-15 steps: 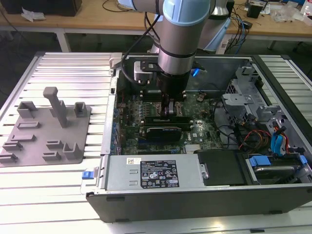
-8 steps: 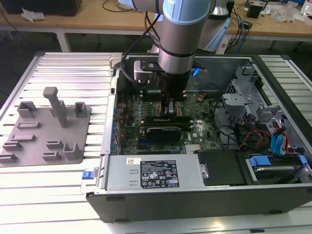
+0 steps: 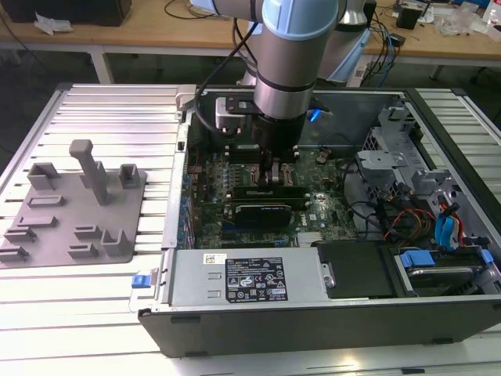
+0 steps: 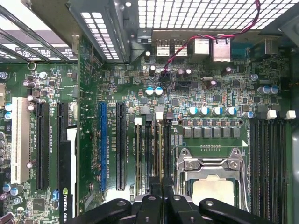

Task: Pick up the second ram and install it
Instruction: 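Insert the second ram into the second slot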

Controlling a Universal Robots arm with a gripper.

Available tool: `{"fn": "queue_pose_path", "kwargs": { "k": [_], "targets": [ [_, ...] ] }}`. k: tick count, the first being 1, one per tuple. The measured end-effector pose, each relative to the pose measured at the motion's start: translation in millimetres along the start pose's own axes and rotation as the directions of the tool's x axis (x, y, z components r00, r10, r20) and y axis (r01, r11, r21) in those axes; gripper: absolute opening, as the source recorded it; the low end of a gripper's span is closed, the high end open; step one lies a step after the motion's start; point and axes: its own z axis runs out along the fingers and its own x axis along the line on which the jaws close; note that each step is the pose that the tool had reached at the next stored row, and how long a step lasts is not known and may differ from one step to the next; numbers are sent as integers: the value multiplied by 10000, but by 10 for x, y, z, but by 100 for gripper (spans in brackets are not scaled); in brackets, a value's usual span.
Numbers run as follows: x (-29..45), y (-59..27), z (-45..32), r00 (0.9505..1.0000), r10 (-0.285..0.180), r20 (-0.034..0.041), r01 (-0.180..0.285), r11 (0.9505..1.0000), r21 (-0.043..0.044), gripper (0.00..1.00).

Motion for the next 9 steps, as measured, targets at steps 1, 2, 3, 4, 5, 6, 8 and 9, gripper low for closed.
{"fn": "queue_pose_path", "kwargs": {
  "k": [1,2,3,4,5,6,8,9],
  "targets": [
    [0,0,0,10000,1,0,-1,10000,1,9],
    [0,-1,0,10000,0,0,0,10000,0,9],
    [0,-2,0,10000,0,-1,0,10000,3,9],
    [0,-1,1,10000,0,-2,0,10000,23,9],
    [0,0,2,10000,0,-4,0,10000,46,9],
    [0,-1,3,10000,-1,-3,1,10000,61,9],
    [0,-1,4,10000,-2,1,2,10000,66,9],
    [0,1,5,10000,-1,1,1,10000,78,9]
  ]
}}
